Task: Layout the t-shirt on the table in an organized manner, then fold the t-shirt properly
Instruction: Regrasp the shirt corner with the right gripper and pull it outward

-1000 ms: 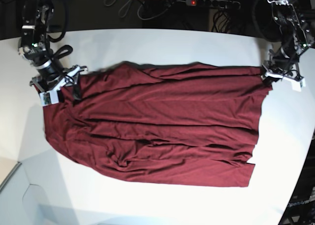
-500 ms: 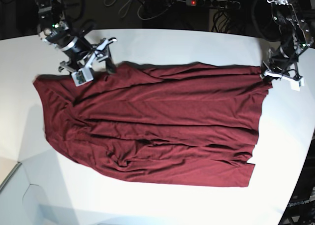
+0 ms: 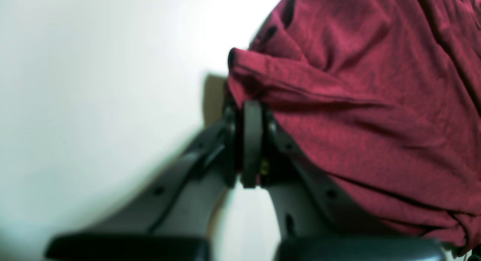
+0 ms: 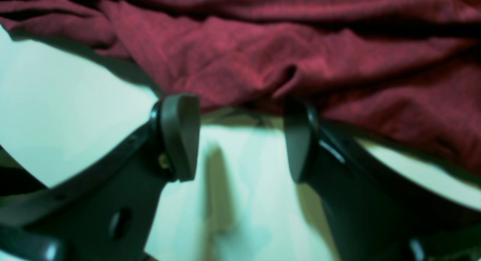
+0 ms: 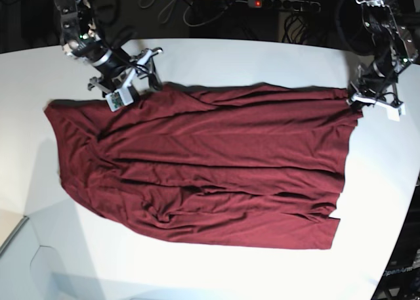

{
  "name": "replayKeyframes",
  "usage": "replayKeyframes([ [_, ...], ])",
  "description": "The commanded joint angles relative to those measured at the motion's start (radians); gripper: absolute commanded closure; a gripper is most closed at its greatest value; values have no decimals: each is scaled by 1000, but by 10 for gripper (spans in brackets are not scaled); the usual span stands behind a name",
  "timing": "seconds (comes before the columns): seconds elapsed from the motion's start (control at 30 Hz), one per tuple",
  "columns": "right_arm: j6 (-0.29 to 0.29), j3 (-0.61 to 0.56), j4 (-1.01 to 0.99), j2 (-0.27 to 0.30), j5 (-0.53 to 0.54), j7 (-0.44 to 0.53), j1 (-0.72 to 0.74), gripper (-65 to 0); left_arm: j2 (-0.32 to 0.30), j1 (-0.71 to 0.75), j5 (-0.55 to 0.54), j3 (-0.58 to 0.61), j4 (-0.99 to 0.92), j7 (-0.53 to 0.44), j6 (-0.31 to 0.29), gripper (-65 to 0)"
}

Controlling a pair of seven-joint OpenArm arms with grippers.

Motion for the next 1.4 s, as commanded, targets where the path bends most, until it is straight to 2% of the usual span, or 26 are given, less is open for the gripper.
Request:
replayKeyframes([
  [0.0,-3,2,13,-8,12,25,5,-359,-10,-2,6,-4,13,9,11,-2],
  [0.3,-3,2,10,-45,12,19,5,-359,-10,-2,1,-4,14,9,11,-2],
  [0.8,0,-26,-44,-62,12,25,27,-344,-11,0,0,-7,16,9,11,-2],
  [0.87,0,-26,-44,-62,12,25,28,-308,-13,0,0,-7,16,9,11,-2],
  [0.97,0,-26,-45,-62,12,19,45,-215,-14,0,0,-7,16,9,11,-2],
  [1.1,0,-24,-45,-62,12,18,44,-27,-16,-2,0,-7,16,9,11,-2],
  [1.13,0,-24,-45,-62,12,18,44,0,-16,-2,0,-7,16,9,11,-2],
  [1.37,3,-22,30,-56,16,27,2,0,-17,-29,-3,-9,37,18,11,-2],
])
